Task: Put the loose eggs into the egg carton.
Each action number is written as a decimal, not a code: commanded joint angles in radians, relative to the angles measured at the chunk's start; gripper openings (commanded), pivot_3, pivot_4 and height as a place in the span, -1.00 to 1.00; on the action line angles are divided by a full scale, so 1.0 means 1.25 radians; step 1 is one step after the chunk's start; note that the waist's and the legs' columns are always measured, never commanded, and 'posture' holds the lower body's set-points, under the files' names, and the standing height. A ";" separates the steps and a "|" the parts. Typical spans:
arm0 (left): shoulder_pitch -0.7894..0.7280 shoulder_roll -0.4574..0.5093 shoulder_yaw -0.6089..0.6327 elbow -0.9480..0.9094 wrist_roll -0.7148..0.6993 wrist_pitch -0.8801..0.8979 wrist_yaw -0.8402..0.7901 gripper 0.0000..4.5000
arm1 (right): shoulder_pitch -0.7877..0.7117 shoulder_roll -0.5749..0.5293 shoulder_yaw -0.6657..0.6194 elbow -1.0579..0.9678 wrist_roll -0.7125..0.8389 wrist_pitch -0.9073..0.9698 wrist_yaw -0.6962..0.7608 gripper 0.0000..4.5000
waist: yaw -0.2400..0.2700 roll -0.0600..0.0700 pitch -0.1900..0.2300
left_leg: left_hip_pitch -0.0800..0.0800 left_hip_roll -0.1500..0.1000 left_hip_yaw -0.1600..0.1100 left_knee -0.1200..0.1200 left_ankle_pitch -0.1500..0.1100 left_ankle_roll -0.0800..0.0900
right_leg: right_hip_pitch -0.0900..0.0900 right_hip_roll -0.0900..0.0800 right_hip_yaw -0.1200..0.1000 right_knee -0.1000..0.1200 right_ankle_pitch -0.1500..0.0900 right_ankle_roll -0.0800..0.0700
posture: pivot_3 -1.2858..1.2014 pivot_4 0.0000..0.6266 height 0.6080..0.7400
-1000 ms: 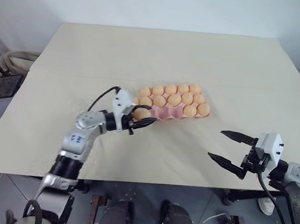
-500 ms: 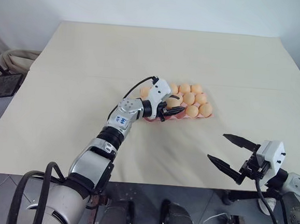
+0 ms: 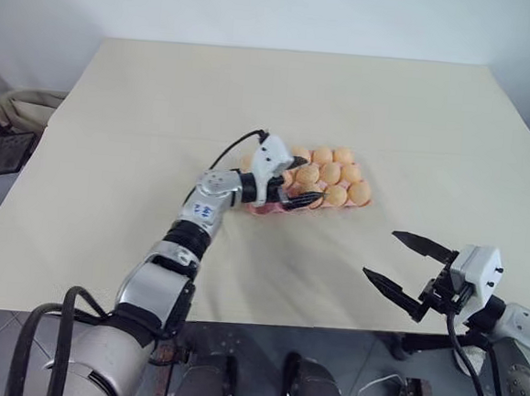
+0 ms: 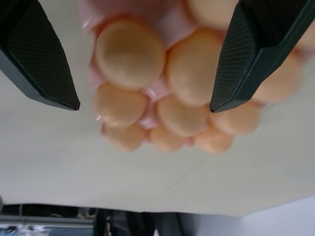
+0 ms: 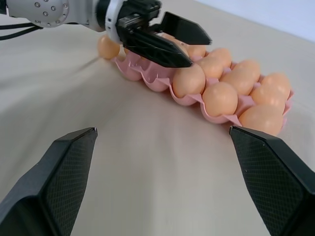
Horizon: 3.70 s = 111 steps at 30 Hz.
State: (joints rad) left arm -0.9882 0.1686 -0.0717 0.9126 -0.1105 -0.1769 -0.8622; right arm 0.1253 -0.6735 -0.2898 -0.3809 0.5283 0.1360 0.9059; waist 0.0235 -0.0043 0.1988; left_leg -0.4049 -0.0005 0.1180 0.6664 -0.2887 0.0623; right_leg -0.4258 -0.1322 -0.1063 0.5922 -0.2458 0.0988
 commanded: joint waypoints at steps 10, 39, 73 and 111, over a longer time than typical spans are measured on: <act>0.378 0.296 0.175 -0.513 -0.191 0.086 -0.159 0.99 | -0.076 -0.010 0.036 0.068 0.000 -0.026 0.064 1.00 | -0.004 0.000 0.000 | 0.000 0.000 0.000 0.000 0.000 -0.005 | -0.001 -0.002 0.001 0.001 0.000 0.000 | 0.03 -0.52 1.00; 0.476 0.297 0.129 -0.587 -0.107 0.197 0.049 0.99 | -0.068 -0.038 -0.081 0.090 0.067 -0.069 0.147 1.00 | 0.003 -0.001 -0.001 | 0.000 0.000 0.000 -0.001 -0.002 -0.006 | -0.001 -0.006 -0.001 0.000 0.000 -0.002 | 0.03 -0.52 1.00; 0.257 0.220 0.078 -0.489 -0.183 0.214 -0.105 -0.21 | -0.003 -0.020 -0.091 -0.026 0.074 -0.005 0.032 1.00 | 0.003 -0.002 -0.001 | 0.001 -0.001 0.003 0.000 -0.002 -0.005 | -0.001 -0.007 -0.001 0.000 0.001 0.000 | 0.03 -0.52 1.00; 0.333 0.293 0.204 -0.460 -0.173 0.090 -0.094 0.99 | -0.074 0.009 -0.017 0.058 0.048 -0.050 0.076 1.00 | -0.019 -0.002 -0.001 | 0.001 0.000 0.005 0.001 -0.001 0.000 | -0.001 -0.004 -0.003 0.002 0.003 0.002 | 0.03 -0.52 1.00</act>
State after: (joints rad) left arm -0.5972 0.5127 0.1483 0.4327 -0.2912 -0.0754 -0.9937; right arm 0.0468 -0.6632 -0.3125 -0.3071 0.5864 0.0972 0.9832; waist 0.0001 -0.0071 0.1975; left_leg -0.4038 -0.0004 0.1242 0.6678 -0.2907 0.0600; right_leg -0.4264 -0.1385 -0.1087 0.5941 -0.2421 0.1012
